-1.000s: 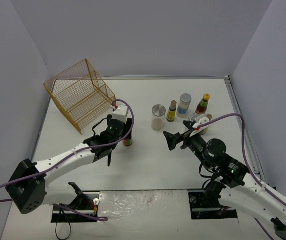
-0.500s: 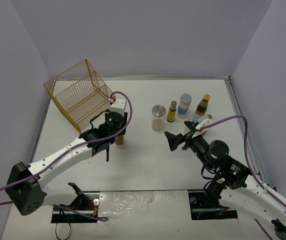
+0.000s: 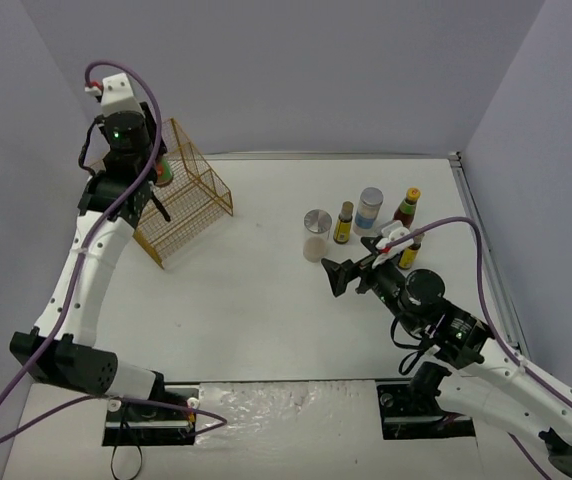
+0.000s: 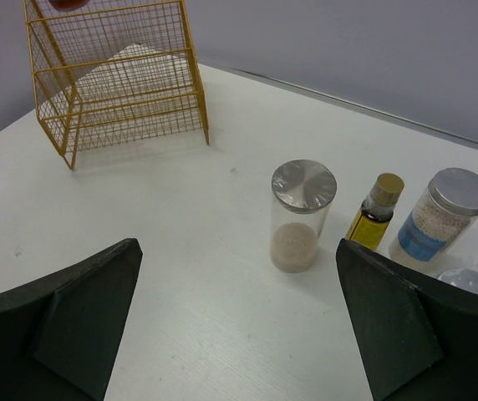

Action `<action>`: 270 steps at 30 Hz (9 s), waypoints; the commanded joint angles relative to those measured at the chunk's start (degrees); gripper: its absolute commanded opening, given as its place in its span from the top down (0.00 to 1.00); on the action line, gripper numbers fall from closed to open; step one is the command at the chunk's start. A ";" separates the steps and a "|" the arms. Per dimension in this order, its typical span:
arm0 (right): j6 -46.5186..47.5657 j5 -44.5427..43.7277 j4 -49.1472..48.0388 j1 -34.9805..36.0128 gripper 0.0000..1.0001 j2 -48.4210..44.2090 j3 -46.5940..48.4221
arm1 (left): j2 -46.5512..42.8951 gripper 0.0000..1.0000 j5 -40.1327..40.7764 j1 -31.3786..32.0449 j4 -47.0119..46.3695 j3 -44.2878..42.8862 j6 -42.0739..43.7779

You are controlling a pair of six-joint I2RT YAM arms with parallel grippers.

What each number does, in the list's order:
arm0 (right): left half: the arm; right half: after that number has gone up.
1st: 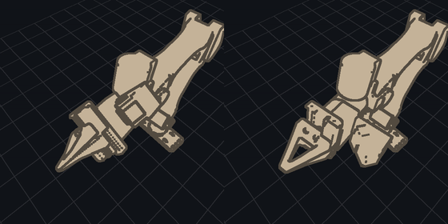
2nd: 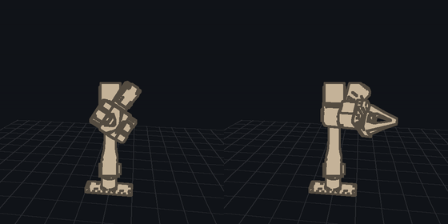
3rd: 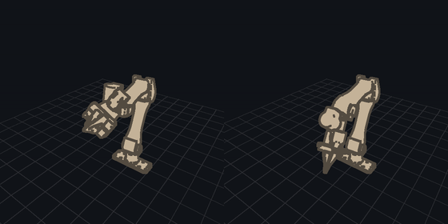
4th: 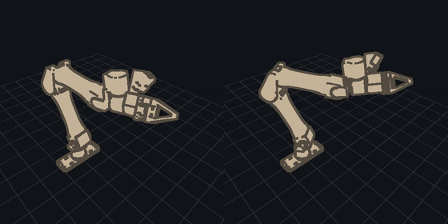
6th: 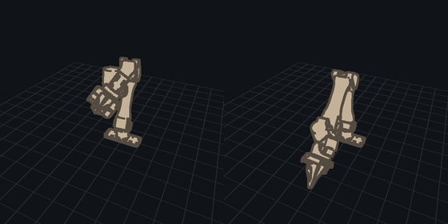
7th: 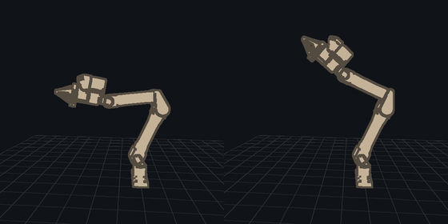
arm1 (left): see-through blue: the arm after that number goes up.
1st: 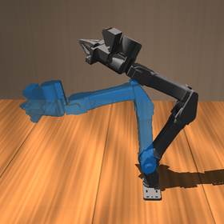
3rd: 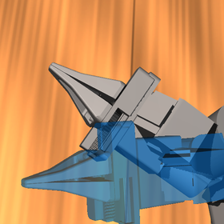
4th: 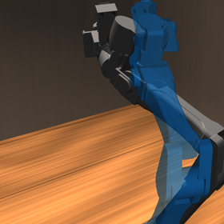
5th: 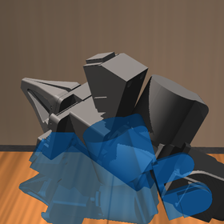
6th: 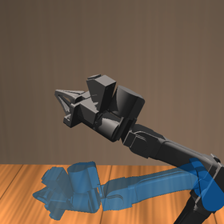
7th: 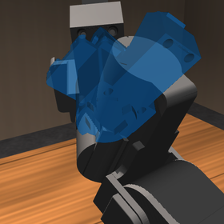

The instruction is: Organize the condiment bottles

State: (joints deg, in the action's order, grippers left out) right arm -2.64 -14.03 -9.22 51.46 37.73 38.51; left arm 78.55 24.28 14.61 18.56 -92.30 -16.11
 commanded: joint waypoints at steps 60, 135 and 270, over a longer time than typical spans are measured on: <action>-4.37 4.22 -8.13 -0.26 0.01 6.64 -1.54 | 33.26 0.91 -5.33 -12.65 -30.19 -12.47 -1.06; -3.48 10.32 -29.01 -49.50 0.20 48.21 8.30 | -35.92 0.03 -26.38 -4.06 1.40 44.58 6.96; 2.82 15.25 -9.10 -8.92 0.00 5.69 -0.64 | -2.82 0.13 -15.41 16.73 -35.85 42.47 5.49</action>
State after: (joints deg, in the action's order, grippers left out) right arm 1.05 2.85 -16.14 42.78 44.36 37.99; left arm 75.71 6.48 30.86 -8.42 -46.76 -10.99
